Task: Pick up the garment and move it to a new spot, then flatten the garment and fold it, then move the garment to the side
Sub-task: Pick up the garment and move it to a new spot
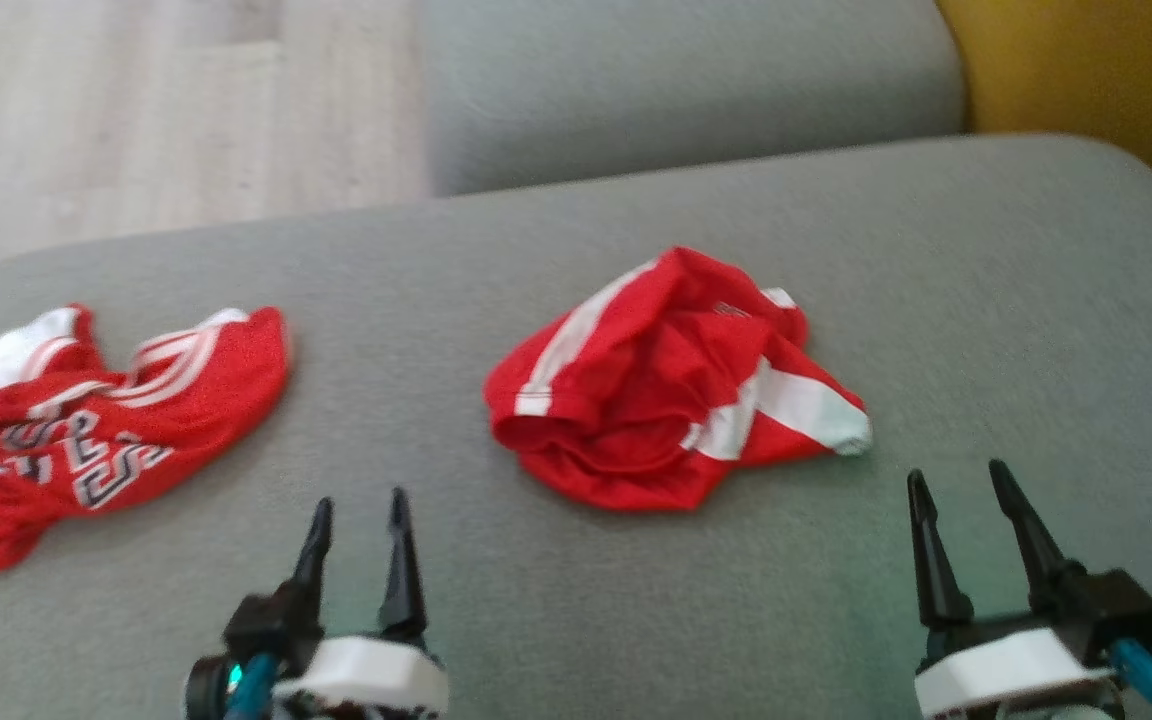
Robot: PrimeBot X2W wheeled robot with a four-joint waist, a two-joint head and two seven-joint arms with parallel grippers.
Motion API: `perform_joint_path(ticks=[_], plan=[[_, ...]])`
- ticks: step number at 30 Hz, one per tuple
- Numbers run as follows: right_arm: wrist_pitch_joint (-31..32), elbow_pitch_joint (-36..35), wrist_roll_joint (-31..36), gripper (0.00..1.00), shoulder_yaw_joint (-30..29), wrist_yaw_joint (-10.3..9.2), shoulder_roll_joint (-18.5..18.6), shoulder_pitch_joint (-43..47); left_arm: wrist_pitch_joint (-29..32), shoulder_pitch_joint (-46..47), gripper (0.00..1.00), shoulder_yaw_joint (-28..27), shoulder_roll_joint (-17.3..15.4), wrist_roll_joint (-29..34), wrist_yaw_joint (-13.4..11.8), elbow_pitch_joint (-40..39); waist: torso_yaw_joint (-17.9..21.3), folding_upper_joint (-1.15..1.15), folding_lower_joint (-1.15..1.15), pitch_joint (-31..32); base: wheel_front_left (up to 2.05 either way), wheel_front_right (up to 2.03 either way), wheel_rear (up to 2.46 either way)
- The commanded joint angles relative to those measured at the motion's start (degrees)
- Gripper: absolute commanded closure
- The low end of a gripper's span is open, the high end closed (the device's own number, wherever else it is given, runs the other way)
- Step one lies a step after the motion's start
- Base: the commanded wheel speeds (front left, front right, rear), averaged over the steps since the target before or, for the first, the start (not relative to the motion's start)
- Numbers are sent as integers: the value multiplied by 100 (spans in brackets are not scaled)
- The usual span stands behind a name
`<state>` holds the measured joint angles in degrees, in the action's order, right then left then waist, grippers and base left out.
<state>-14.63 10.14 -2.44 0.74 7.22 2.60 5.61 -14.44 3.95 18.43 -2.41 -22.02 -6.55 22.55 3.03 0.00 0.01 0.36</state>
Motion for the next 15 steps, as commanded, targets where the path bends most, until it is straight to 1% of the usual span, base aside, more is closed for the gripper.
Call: perform_joint_path(ticks=[1,5,9,12,15], plan=[[-37,-170,63,0,105,26,28,-3,-55,-25,0,-351,-47,107,-44,-459,-336,0,-1,290,0,0,0],[-37,-194,83,0,59,26,28,174,-55,-542,0,-563,-47,354,-76,-1200,-478,0,-1,424,0,0,0],[-37,-298,26,0,57,26,28,347,-55,-1050,0,-617,-47,709,30,-1881,-527,0,-1,549,0,0,0],[-37,-362,1,0,123,26,28,447,-55,-1359,0,-641,-47,904,68,-2025,-510,0,-1,610,0,0,0],[-37,-402,-51,0,232,26,28,501,-55,-1506,0,-669,-47,1026,47,-2046,-487,0,-1,647,0,0,0]])
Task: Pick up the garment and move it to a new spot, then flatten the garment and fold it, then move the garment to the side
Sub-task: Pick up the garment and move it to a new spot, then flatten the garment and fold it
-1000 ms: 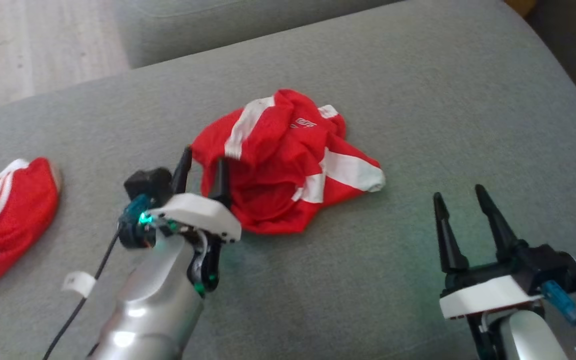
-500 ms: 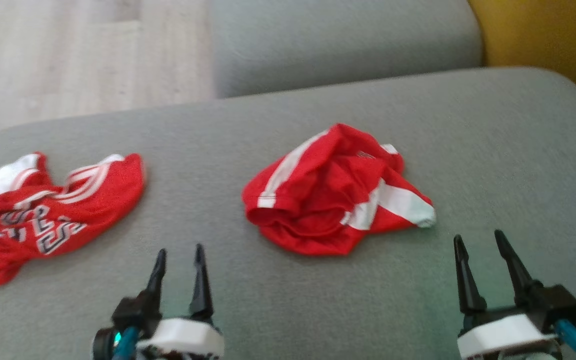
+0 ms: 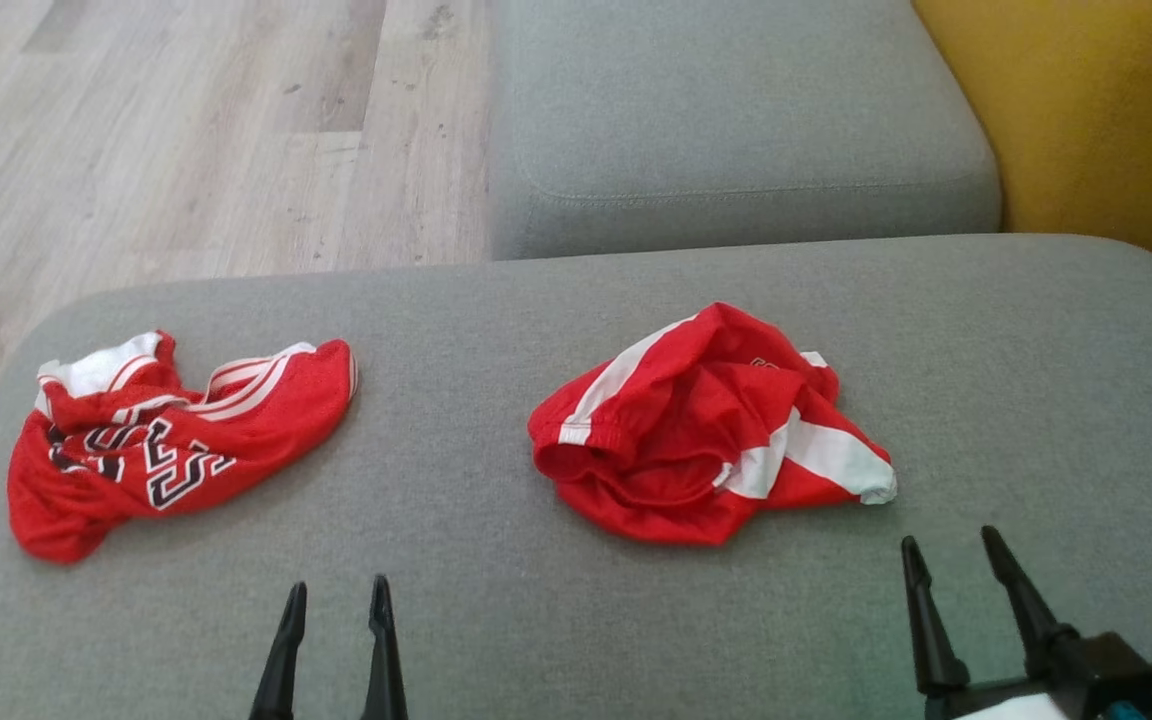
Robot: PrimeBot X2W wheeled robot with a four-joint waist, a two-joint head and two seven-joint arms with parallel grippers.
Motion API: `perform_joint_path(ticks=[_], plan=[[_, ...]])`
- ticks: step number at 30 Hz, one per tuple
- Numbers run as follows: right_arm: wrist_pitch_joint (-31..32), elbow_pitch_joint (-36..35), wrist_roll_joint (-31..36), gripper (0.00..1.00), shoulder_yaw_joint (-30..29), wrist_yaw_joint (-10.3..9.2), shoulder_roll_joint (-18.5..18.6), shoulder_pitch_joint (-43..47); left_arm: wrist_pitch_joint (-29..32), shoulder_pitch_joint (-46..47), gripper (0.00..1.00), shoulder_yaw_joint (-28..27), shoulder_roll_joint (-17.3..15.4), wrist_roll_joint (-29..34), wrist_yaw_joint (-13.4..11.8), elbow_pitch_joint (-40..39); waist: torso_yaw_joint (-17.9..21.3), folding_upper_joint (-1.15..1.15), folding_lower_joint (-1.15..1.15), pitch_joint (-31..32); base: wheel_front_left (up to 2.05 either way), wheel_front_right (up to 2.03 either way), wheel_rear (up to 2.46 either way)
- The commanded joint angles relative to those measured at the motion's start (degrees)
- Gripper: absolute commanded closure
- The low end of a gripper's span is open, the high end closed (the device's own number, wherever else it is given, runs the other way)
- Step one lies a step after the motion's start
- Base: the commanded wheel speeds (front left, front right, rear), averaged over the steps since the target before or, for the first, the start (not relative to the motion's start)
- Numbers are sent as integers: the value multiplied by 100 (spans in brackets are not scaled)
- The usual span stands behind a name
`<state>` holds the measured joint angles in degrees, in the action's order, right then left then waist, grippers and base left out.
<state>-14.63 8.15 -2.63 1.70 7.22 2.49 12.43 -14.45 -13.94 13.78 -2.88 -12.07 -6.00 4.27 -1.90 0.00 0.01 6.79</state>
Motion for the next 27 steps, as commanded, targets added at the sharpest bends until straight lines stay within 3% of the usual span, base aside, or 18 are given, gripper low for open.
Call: perform_joint_path(ticks=[1,27], plan=[[-37,-209,-56,0,186,26,39,-173,-54,262,0,-211,0,64,-18,-225,11,0,-1,15,0,0,0],[-37,-145,-125,0,318,26,39,-143,-54,194,0,-158,1,250,-64,-161,-19,0,-1,143,0,0,0]])
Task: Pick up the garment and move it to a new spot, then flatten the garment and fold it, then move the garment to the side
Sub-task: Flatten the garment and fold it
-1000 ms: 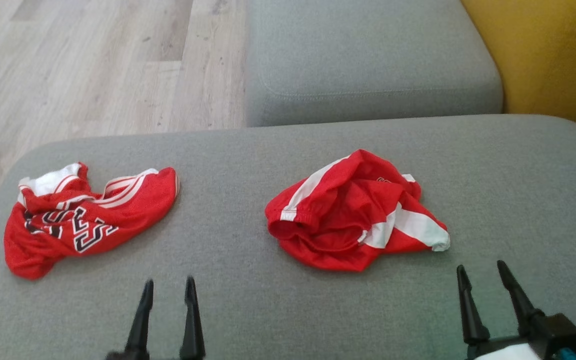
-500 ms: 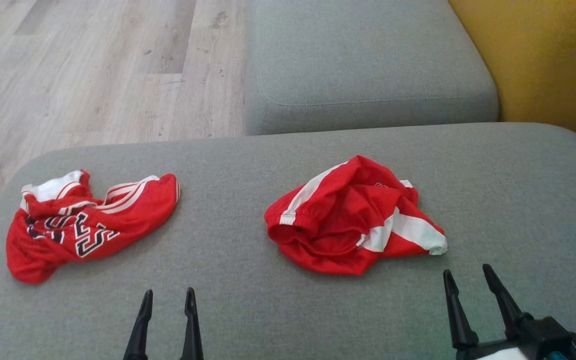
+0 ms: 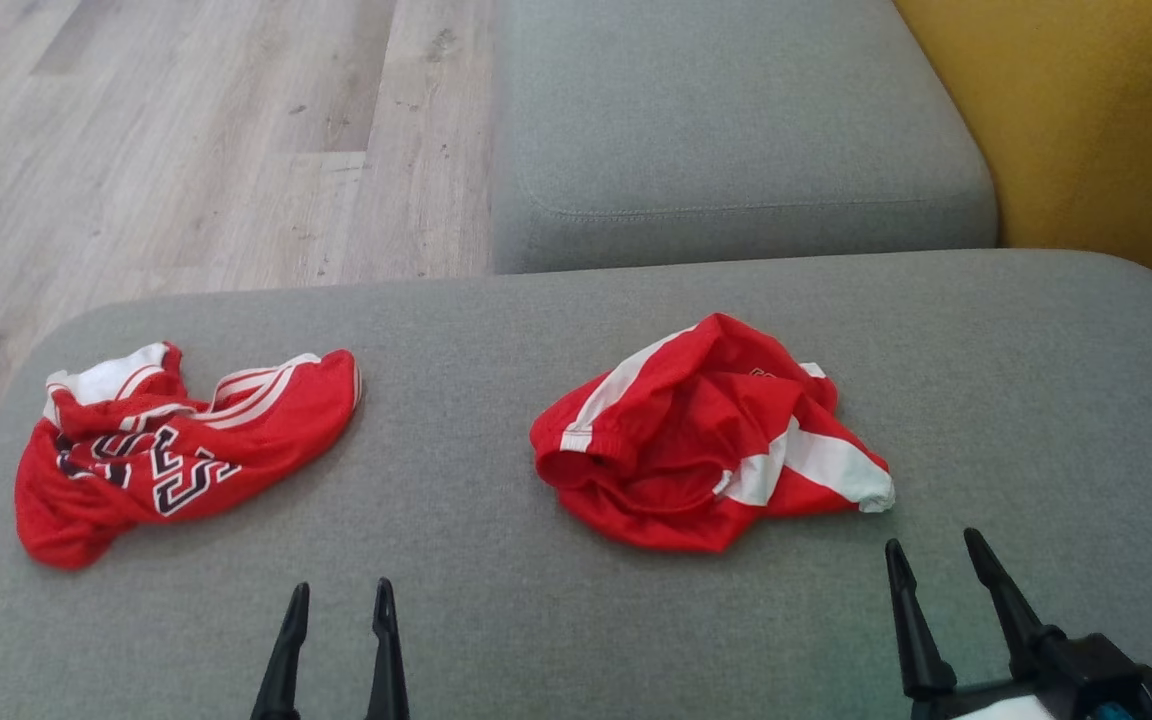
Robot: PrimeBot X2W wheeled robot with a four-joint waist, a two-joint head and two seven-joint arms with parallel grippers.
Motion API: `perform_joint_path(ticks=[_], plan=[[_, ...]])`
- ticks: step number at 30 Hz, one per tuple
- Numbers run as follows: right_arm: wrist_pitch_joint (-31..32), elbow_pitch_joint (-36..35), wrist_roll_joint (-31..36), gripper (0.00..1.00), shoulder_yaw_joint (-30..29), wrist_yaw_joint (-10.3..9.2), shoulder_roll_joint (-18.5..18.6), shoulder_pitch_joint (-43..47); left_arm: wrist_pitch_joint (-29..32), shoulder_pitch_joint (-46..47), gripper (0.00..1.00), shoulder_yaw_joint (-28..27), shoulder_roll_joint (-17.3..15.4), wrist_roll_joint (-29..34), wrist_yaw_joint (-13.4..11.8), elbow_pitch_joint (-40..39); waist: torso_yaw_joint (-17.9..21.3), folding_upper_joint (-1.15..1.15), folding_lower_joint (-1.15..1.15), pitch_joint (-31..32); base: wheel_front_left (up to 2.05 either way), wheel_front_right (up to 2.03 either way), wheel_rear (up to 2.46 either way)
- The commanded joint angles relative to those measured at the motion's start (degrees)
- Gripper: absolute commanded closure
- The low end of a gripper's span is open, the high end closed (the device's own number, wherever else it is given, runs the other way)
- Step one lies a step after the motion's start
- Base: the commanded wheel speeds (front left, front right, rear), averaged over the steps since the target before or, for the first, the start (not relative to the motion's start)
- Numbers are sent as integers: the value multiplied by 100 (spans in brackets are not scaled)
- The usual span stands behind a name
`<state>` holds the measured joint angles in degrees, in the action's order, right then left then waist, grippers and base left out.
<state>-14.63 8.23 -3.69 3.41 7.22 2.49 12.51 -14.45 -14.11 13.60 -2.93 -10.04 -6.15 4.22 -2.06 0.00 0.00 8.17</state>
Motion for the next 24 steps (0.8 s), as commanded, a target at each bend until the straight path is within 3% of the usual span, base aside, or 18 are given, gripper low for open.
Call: perform_joint_path(ticks=[1,14,24], plan=[[-37,-154,-23,0,143,26,39,-146,-54,210,0,-126,5,50,-51,-148,-8,0,0,13,0,0,0],[-37,-200,36,0,176,26,39,-195,-54,440,0,187,5,-19,-2,125,179,0,0,-136,0,0,0],[-37,-253,215,0,203,26,40,-357,-55,1602,0,1248,5,-332,360,1176,579,0,0,-587,0,0,0]])
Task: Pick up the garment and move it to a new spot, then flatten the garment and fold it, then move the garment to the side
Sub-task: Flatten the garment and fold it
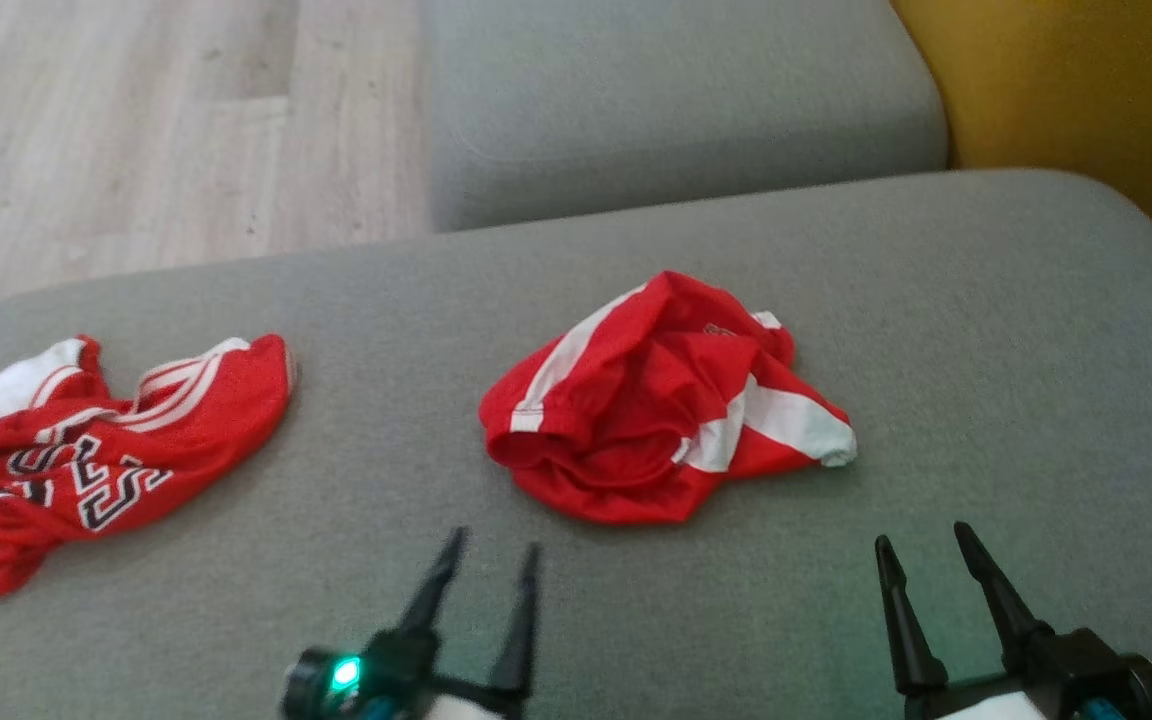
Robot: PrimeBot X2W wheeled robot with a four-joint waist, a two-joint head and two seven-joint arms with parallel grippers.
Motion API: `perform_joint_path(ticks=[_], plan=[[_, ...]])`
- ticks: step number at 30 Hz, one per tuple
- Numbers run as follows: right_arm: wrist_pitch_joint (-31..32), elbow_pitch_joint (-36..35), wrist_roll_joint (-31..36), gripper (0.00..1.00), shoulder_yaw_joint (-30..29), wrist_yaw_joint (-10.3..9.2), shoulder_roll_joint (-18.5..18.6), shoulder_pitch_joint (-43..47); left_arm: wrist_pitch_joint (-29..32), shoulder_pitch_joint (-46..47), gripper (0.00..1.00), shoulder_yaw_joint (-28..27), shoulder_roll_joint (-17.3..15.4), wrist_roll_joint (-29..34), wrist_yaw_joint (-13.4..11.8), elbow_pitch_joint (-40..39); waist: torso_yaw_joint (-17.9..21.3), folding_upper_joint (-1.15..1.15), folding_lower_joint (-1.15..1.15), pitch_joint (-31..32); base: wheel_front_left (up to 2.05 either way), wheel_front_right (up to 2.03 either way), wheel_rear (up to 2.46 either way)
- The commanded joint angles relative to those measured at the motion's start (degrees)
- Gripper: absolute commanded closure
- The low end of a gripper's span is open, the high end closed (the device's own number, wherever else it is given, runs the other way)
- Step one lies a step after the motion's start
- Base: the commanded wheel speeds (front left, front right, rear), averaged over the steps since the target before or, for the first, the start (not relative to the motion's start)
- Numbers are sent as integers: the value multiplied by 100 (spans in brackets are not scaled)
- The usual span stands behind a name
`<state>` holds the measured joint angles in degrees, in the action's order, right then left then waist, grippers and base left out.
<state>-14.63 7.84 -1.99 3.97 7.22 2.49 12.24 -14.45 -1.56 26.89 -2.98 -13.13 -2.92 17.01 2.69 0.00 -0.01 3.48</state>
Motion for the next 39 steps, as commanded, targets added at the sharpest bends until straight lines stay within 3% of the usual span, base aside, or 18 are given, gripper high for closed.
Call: perform_joint_path(ticks=[1,4,9,18,27,28,29,34,39], plan=[[-37,-215,55,0,153,26,47,-358,-55,516,0,118,10,-53,96,120,144,0,1,-171,0,0,0],[-37,-214,63,0,193,26,78,-433,47,1088,0,707,10,-200,250,760,281,0,1,-330,0,0,0],[-37,-230,43,0,266,26,137,-570,246,1858,0,1361,10,-561,263,1203,445,0,1,-581,0,0,0],[-37,-232,-13,0,427,26,207,-968,767,3430,0,2346,10,-1309,-283,1975,797,0,1,-1114,0,0,0],[-37,-208,-28,0,457,26,206,-1141,1190,4029,0,2985,11,-2106,-478,2587,1093,0,1,-1307,0,0,0],[-37,-204,-29,0,451,26,205,-1144,1163,4067,16,3025,11,-2164,-496,2640,1115,0,1,-1312,0,0,0],[-37,-199,-34,0,434,26,199,-1138,1032,4139,100,3084,11,-2261,-530,2729,1146,0,1,-1314,0,0,0],[-37,-119,-79,0,323,26,154,-1075,712,4281,100,3270,11,-2521,-385,2792,1201,0,1,-1222,0,0,0],[-37,1,-88,0,182,26,77,-1036,529,4620,100,3470,11,-2875,-24,2480,1205,0,1,-994,0,0,0]])
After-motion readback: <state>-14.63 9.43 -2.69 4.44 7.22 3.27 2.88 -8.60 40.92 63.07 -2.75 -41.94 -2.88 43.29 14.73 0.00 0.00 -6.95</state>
